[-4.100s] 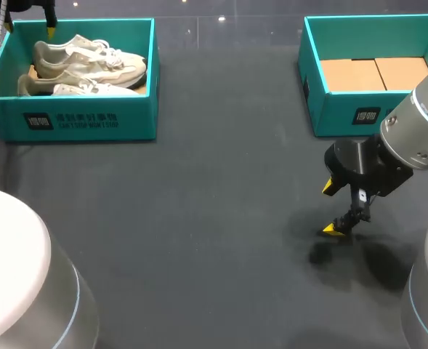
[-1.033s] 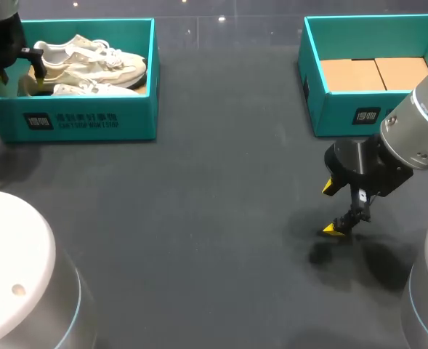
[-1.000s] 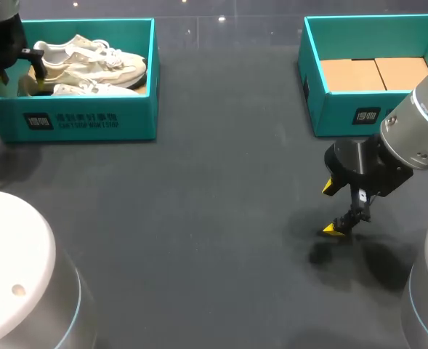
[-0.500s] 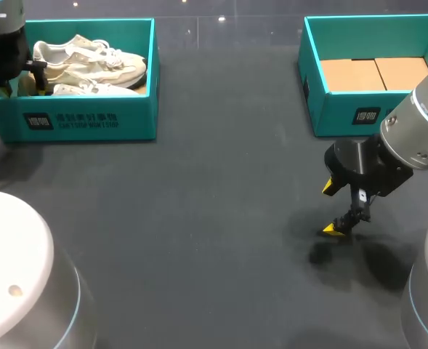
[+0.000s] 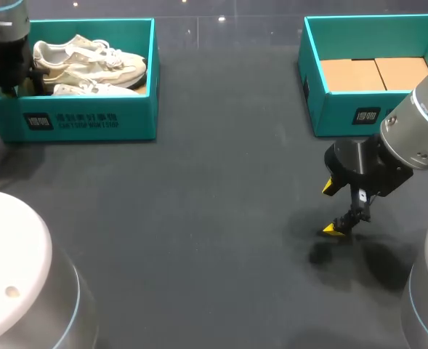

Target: Take the shoe out of the shoebox, open the shoe tongue, remove and reinsert the insole, then place the shoe into the shoebox

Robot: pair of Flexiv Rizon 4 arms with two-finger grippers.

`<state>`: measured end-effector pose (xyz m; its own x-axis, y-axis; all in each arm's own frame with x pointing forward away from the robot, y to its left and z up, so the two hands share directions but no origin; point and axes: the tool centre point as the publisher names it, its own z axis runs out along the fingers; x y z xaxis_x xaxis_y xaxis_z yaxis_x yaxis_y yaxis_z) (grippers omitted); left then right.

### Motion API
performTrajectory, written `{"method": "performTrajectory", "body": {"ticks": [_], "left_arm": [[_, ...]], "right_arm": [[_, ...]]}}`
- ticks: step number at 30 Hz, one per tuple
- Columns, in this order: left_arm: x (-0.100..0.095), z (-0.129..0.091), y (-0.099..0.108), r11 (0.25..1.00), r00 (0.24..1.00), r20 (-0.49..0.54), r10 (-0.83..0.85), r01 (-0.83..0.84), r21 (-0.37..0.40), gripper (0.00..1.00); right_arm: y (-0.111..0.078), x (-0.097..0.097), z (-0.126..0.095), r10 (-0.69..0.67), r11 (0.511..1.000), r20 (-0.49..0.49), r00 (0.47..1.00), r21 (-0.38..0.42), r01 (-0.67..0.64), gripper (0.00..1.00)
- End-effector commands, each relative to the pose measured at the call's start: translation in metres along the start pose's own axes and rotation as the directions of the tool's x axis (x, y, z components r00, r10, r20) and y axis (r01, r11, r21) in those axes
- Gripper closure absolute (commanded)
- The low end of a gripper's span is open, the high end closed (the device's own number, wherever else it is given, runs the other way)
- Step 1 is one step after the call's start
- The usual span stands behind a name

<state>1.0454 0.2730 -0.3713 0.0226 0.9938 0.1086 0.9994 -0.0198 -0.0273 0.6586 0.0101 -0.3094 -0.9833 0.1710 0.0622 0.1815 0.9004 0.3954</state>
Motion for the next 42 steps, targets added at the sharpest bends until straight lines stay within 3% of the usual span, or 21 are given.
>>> {"method": "performTrajectory", "body": {"ticks": [1, 14, 15, 17, 19, 42], "left_arm": [[0.002, 0.004, 0.004, 1.0, 1.0, 0.001, -0.004, 0.004, 0.01, 0.37], [0.004, 0.01, 0.003, 1.0, 1.0, -0.007, -0.006, 0.007, 0.02, 0.4], [0.004, 0.011, 0.003, 1.0, 1.0, -0.008, -0.006, 0.006, 0.022, 0.44], [0.003, 0.012, 0.004, 0.999, 1.0, -0.005, -0.006, 0.006, 0.032, 0.64], [0.004, 0.012, 0.005, 0.999, 1.0, -0.004, -0.005, 0.006, 0.033, 1.0], [0.018, -0.007, -0.004, 1.0, 1.0, 0.015, -0.016, 0.016, 0.016, 1.0]], "right_arm": [[-0.001, 0.002, 0.001, 0.0, 1.0, 0.004, 1.0, 0.0, 0.0, 0.0], [-0.001, 0.002, 0.001, 0.0, 1.0, 0.004, 1.0, 0.0, 0.0, 0.0], [-0.001, 0.002, 0.001, 0.0, 1.0, 0.004, 1.0, 0.0, 0.0, 0.0], [-0.001, 0.002, 0.001, 0.0, 1.0, 0.004, 1.0, 0.0, 0.0, 0.0], [-0.001, 0.002, 0.001, 0.0, 1.0, 0.004, 1.0, 0.0, 0.0, 0.0], [-0.001, 0.002, 0.001, 0.0, 1.0, 0.004, 1.0, 0.0, 0.0, 0.0]]}}
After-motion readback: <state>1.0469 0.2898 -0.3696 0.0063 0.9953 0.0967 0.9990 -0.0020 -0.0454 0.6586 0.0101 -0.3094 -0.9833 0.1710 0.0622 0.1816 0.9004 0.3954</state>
